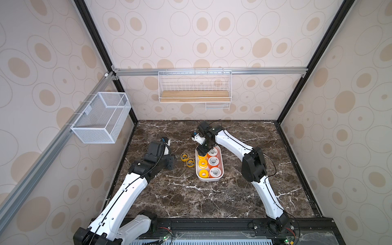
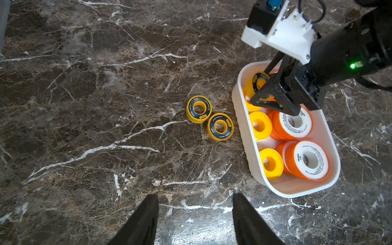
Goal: Put the sealing tape into the storage box
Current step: Place the sealing tape in the storage box.
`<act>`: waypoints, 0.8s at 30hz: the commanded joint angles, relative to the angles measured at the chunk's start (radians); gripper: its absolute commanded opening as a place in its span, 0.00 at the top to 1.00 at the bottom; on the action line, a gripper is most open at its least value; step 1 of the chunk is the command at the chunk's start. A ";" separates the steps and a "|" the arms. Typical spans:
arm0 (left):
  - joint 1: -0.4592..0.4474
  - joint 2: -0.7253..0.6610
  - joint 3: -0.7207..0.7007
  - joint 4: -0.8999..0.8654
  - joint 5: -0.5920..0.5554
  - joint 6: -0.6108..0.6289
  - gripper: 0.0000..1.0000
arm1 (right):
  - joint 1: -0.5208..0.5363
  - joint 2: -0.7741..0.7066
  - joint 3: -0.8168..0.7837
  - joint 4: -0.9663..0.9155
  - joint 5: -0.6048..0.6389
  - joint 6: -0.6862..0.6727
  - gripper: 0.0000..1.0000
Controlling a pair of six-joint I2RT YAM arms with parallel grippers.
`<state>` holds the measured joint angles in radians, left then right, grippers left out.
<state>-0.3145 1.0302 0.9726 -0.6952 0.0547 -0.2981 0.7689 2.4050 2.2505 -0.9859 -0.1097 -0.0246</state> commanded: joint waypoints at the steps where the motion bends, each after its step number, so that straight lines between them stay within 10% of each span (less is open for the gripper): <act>1: 0.012 0.003 0.014 -0.020 0.008 0.014 0.40 | 0.008 0.031 0.037 -0.029 0.016 -0.010 0.34; 16: 0.014 0.010 0.014 -0.021 0.017 0.014 0.40 | 0.011 -0.031 0.055 -0.020 -0.027 0.003 0.31; 24: 0.015 0.030 0.015 -0.022 0.036 0.006 0.34 | -0.011 -0.303 -0.282 0.208 -0.119 0.056 0.31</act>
<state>-0.3092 1.0504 0.9726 -0.6964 0.0734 -0.2981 0.7666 2.2288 2.0407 -0.8787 -0.1703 -0.0025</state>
